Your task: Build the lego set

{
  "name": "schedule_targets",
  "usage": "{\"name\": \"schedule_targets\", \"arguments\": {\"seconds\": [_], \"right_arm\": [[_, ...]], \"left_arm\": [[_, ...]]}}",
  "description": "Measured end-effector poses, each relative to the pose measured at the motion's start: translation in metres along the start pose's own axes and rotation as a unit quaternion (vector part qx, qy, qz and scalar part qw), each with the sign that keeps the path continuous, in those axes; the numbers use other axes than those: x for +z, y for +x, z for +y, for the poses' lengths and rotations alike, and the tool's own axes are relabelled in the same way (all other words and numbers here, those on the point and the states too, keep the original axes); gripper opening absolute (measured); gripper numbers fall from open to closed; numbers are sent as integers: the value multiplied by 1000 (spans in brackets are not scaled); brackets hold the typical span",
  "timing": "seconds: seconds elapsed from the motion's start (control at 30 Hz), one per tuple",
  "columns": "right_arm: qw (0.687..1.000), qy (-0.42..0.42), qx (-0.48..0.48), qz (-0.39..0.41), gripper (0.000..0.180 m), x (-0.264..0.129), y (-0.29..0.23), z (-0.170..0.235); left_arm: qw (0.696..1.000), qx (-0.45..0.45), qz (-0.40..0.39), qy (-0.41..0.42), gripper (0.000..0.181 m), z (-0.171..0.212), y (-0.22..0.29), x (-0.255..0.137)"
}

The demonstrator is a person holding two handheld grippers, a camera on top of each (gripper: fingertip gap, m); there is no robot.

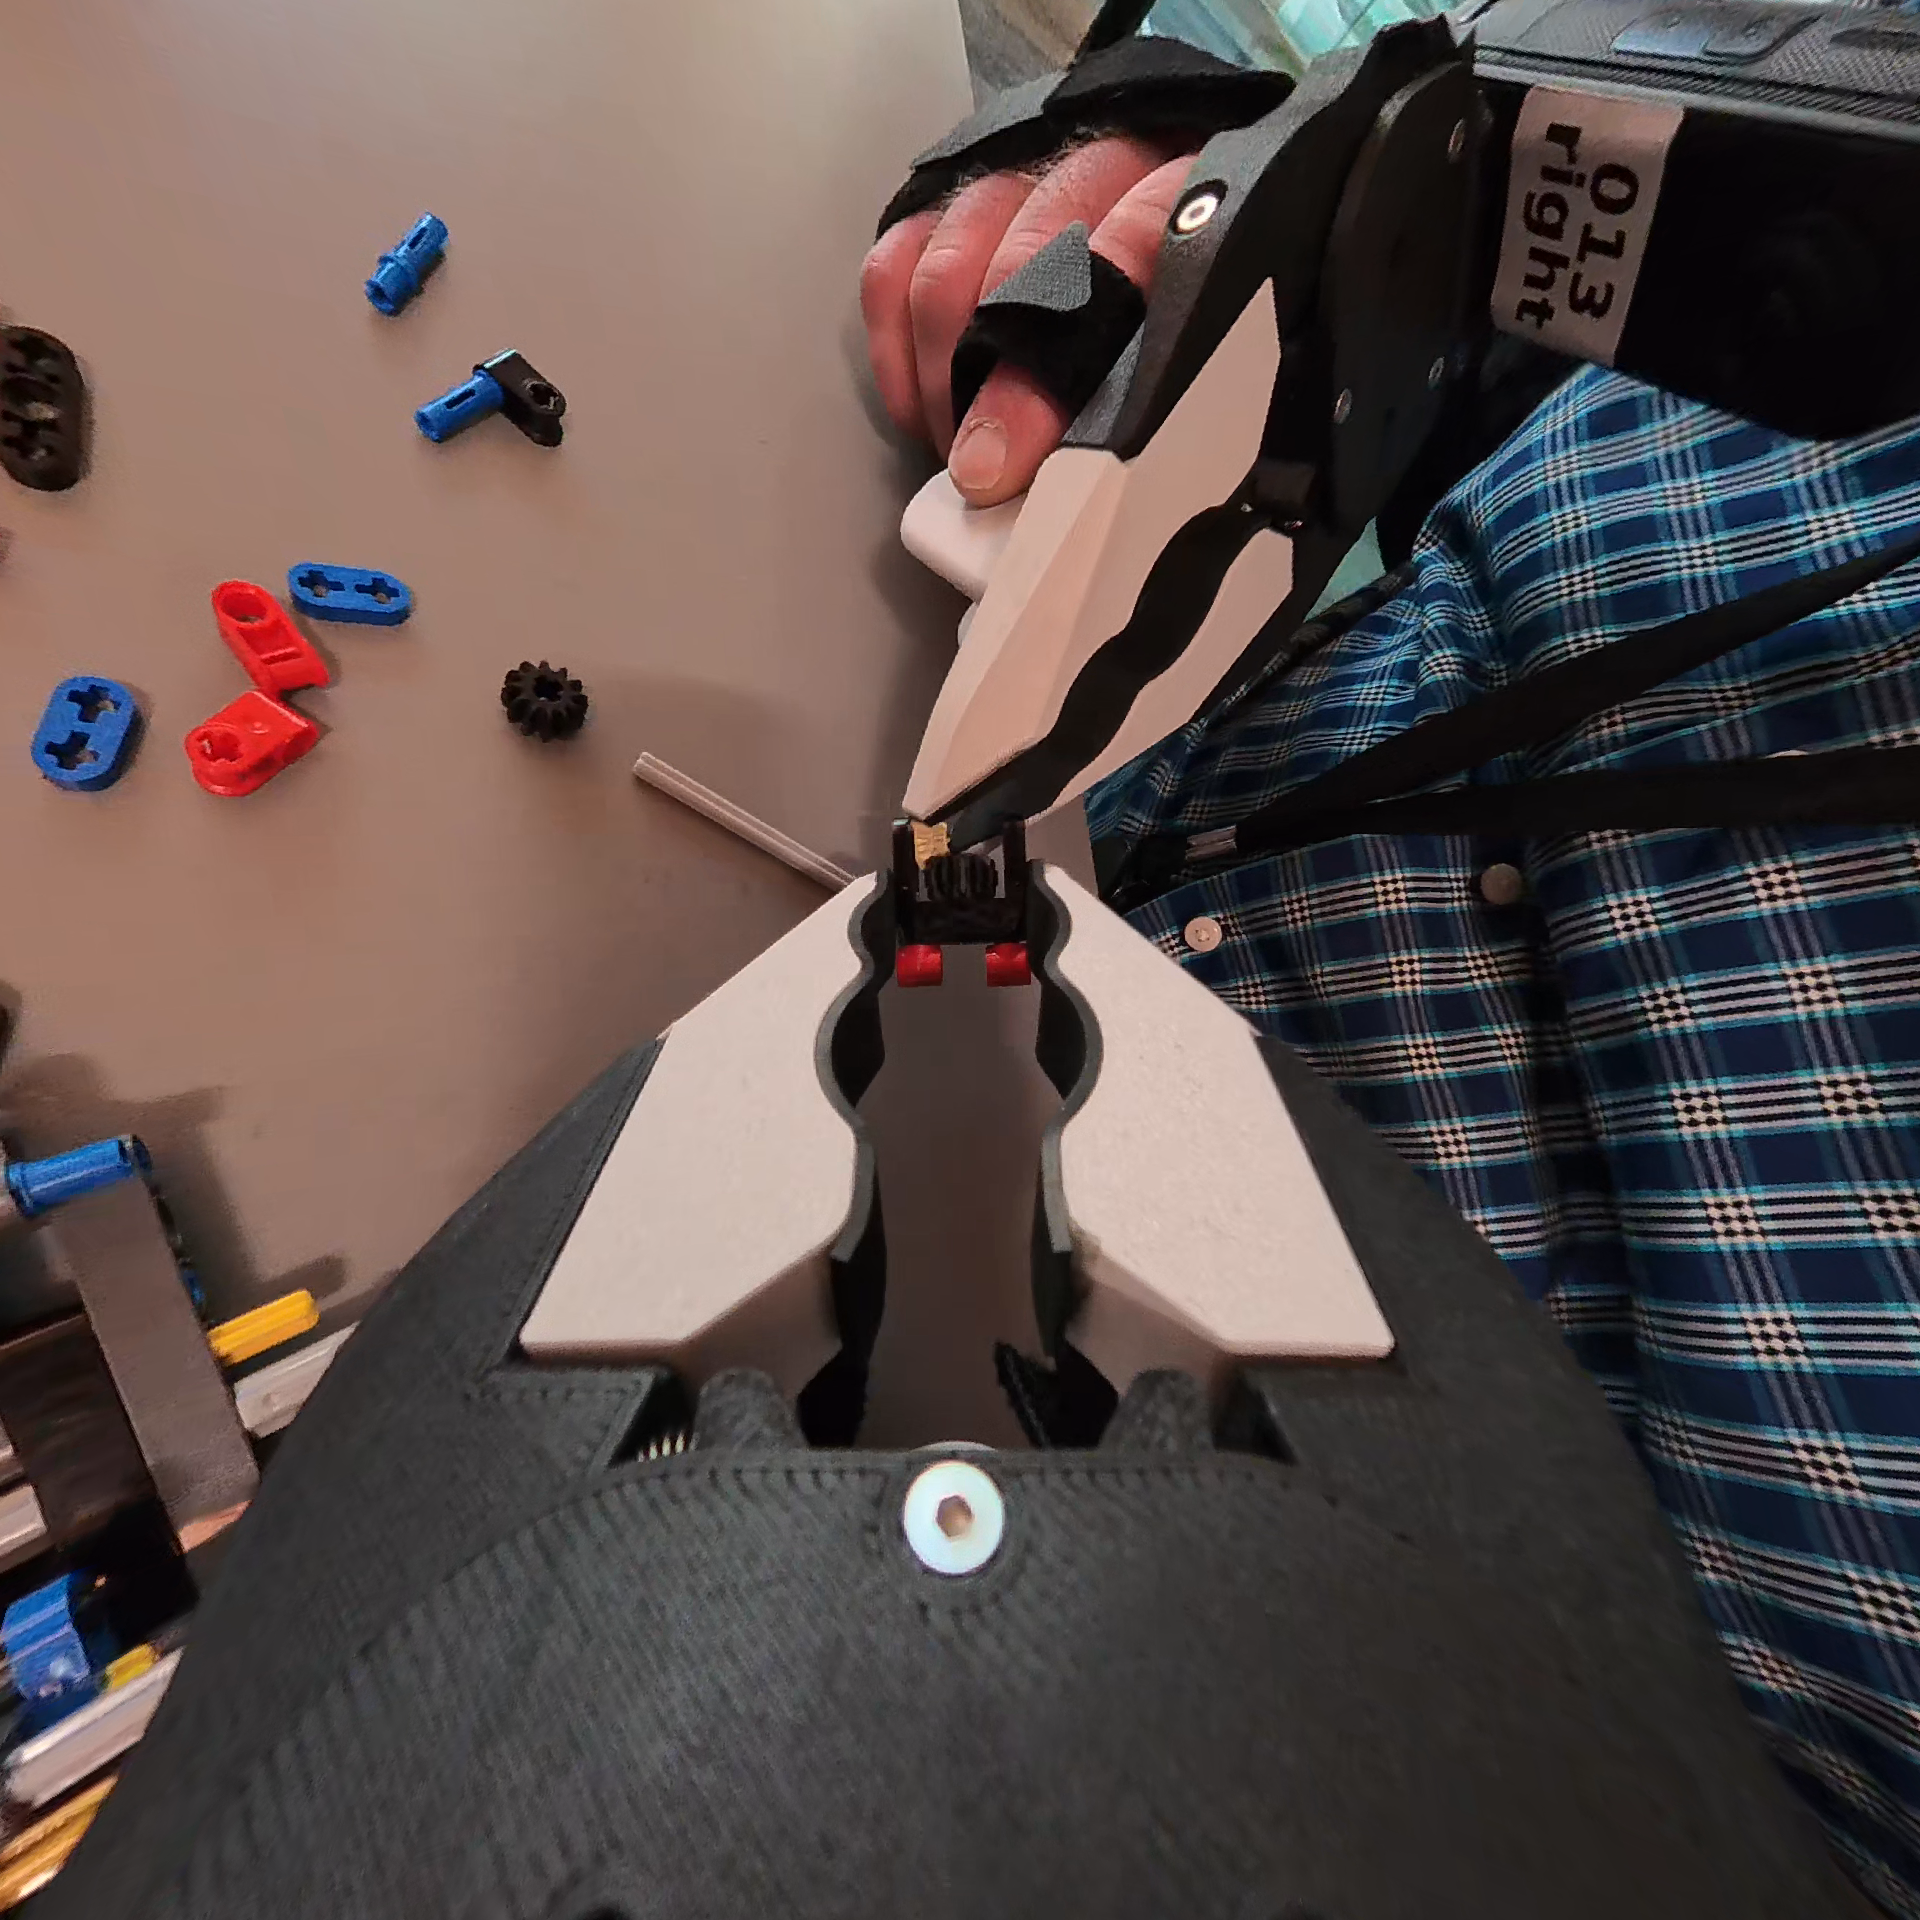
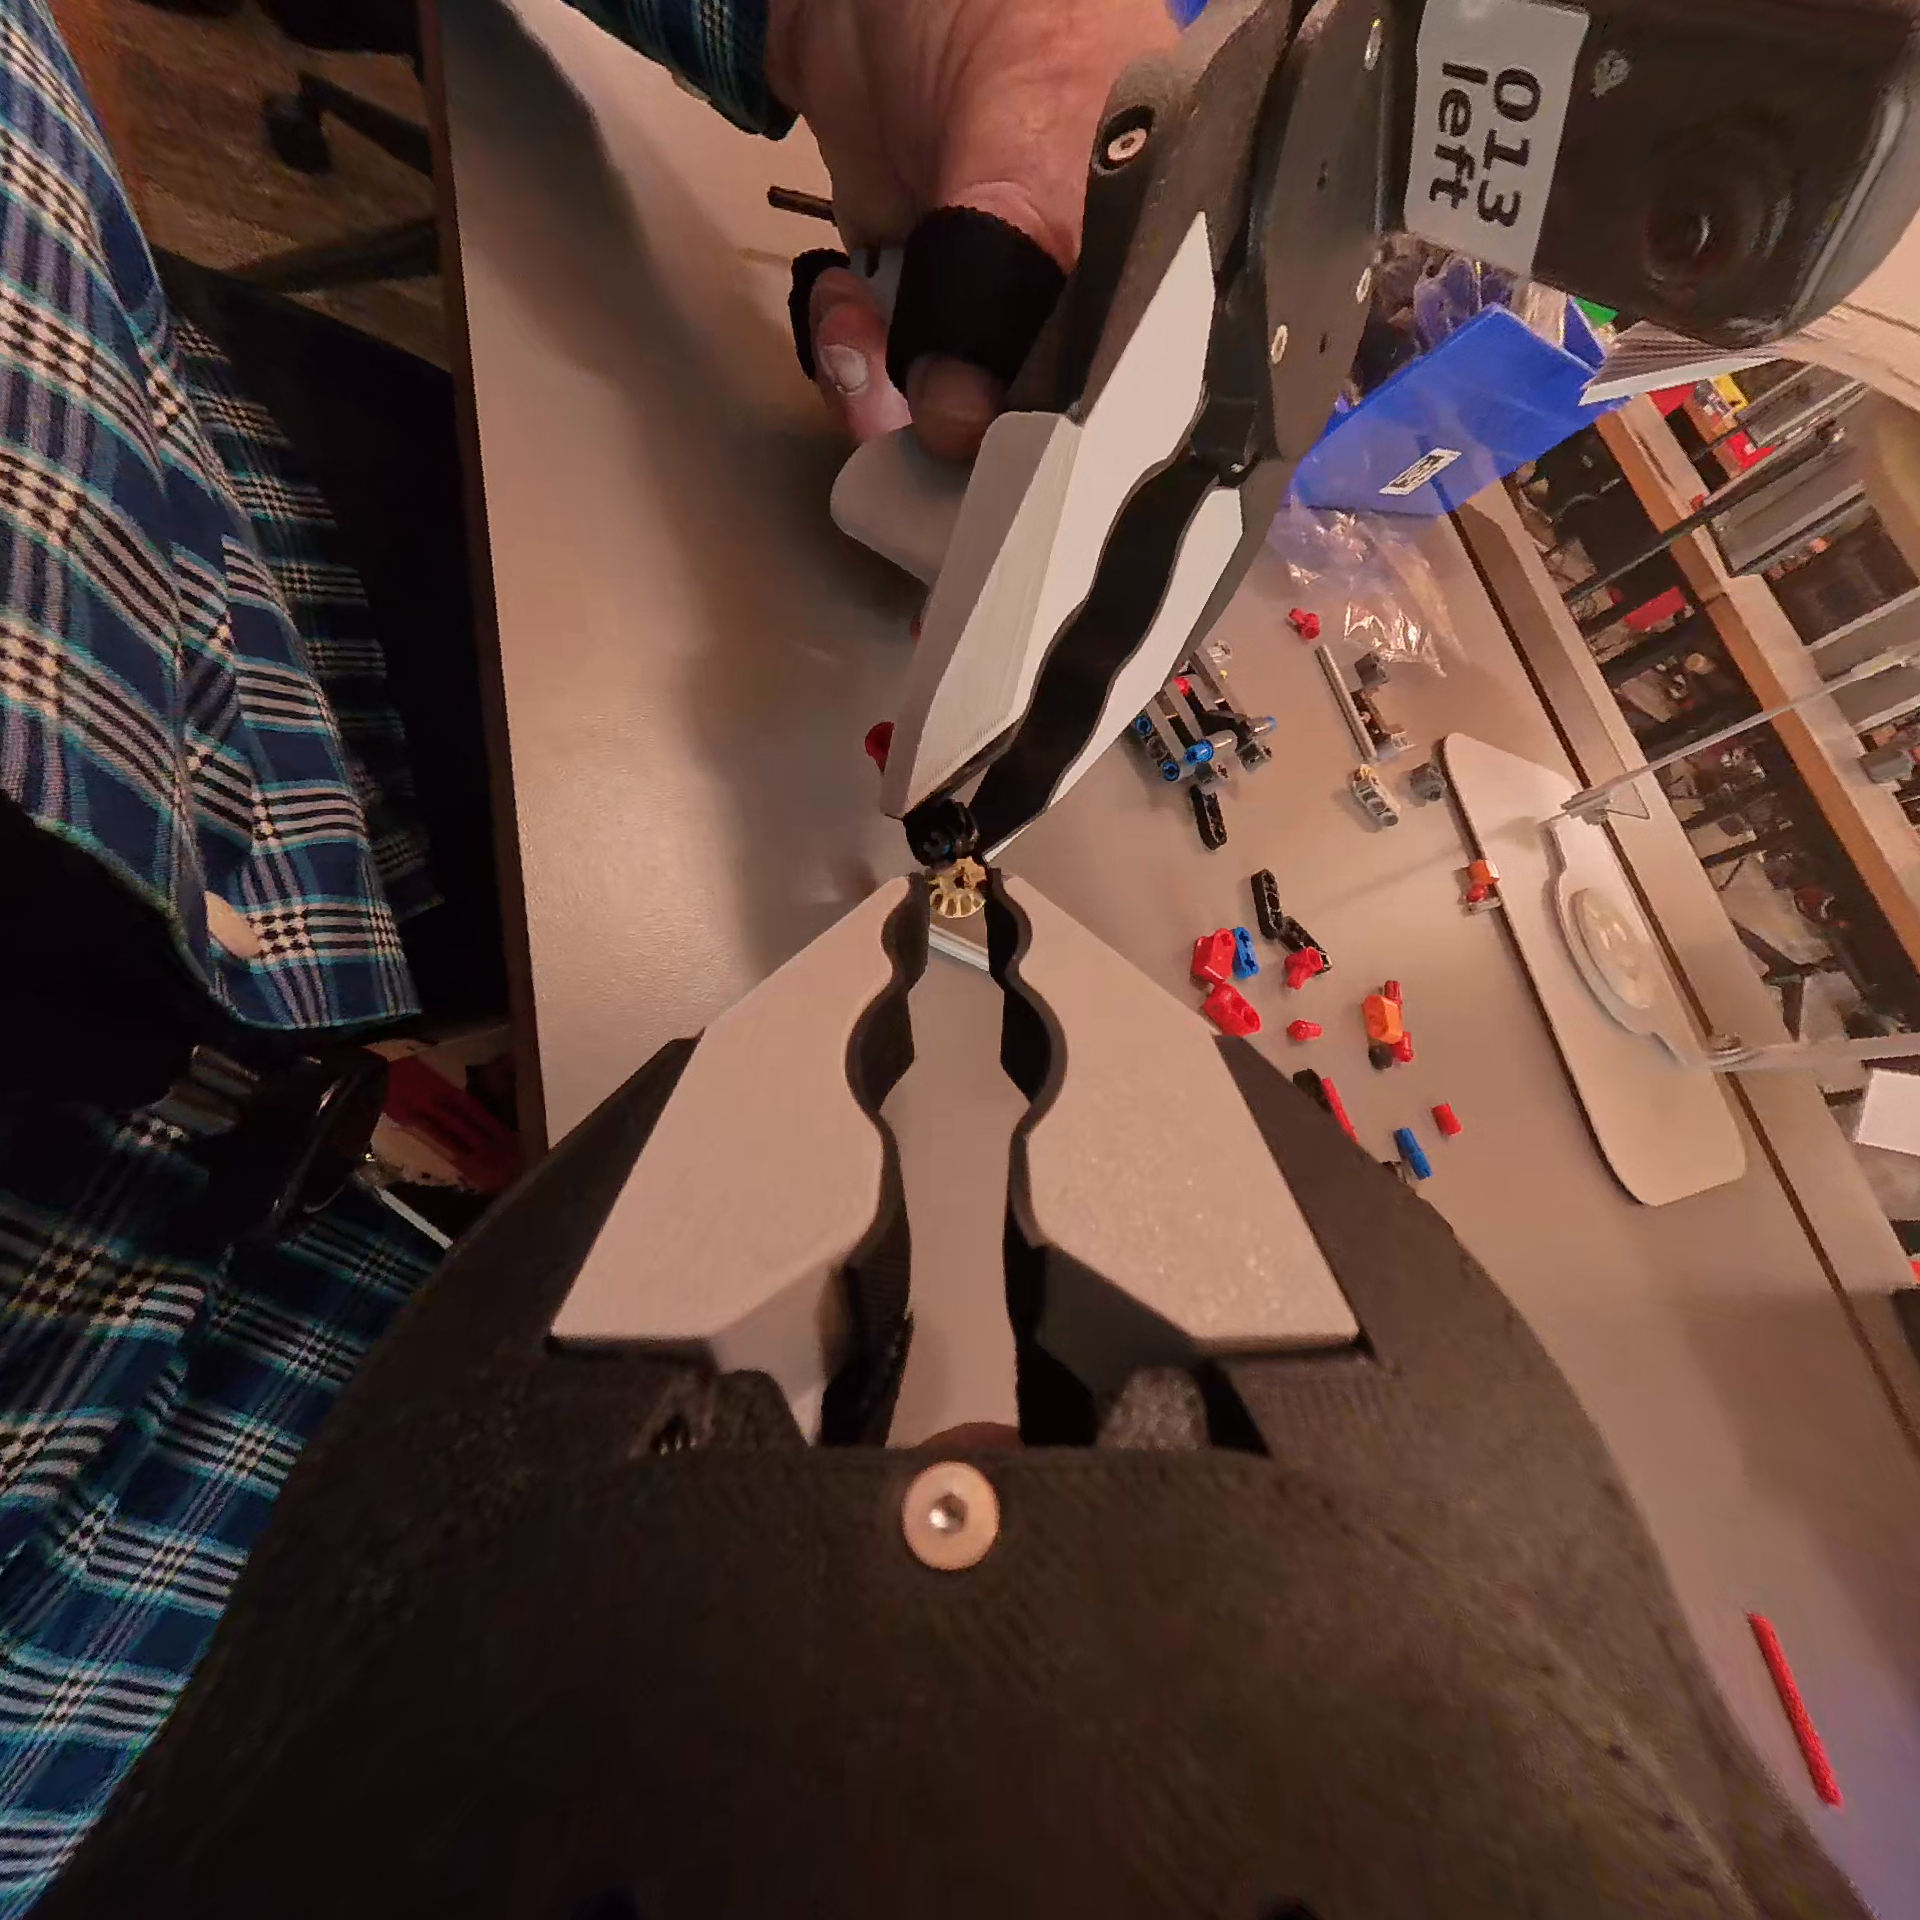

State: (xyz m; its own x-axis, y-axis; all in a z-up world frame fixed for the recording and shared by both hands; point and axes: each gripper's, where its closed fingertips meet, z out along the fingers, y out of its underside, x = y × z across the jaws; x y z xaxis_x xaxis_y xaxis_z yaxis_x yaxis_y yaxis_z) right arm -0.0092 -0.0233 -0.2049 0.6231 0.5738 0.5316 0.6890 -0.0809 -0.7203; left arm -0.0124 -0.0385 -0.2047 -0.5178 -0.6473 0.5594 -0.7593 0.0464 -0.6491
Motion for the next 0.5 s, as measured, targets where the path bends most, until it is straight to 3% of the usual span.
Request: {"name": "schedule_targets", "arguments": {"seconds": [0.03,0.5], "right_arm": [[1000,3,-2,2,8,-1,0,-1],[999,48,11,8,8,-9,10,-14]], "left_arm": [[1000,-3,4,3,23,-1,1,-1],[993,-74,62,68,23,-14,9,-9]]}}
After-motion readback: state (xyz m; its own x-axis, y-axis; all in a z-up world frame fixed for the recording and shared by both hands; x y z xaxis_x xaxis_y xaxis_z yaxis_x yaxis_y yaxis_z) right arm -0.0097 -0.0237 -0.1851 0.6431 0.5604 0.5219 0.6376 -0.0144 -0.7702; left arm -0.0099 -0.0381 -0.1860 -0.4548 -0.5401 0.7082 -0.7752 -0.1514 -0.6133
